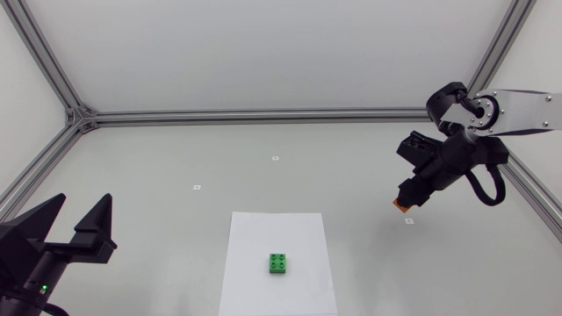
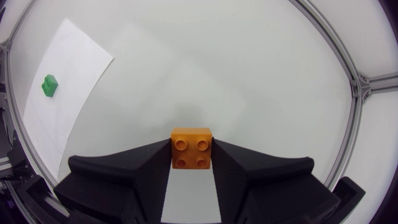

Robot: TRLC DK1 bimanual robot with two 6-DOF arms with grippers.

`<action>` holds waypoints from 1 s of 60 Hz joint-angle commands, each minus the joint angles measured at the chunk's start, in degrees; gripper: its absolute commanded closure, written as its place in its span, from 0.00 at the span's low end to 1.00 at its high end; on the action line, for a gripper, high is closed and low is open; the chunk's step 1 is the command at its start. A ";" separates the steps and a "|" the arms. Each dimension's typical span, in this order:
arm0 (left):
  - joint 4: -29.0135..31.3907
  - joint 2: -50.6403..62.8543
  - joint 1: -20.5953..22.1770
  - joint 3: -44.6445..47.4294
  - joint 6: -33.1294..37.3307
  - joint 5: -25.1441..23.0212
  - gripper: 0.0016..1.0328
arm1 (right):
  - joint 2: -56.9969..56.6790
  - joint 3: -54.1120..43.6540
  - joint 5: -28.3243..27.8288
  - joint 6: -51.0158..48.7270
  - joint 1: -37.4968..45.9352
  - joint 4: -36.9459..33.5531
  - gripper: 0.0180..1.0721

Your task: Pick up the orange 2x2 brick with the right arm and stack it on top of the green 2x2 brick in the center

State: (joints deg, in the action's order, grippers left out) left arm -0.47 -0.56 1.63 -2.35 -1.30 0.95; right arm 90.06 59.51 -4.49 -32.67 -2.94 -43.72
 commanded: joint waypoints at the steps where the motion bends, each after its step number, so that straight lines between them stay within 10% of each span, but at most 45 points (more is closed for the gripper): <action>1: 0.65 -0.32 -0.13 2.35 0.33 -0.16 0.04 | -4.90 -3.43 0.27 -0.73 -6.46 -1.71 0.73; 33: 0.65 -0.32 -0.13 2.35 0.33 -0.16 0.04 | -2.08 -1.67 4.76 1.02 -39.34 -2.42 0.73; 60: 0.65 -0.32 -0.13 2.35 0.33 -0.16 0.04 | 9.96 10.37 1.77 0.06 -47.95 -2.68 0.73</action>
State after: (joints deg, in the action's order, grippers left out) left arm -0.47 -0.56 1.63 -2.35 -1.30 0.95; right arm 97.89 67.48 -2.33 -32.01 -49.95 -45.25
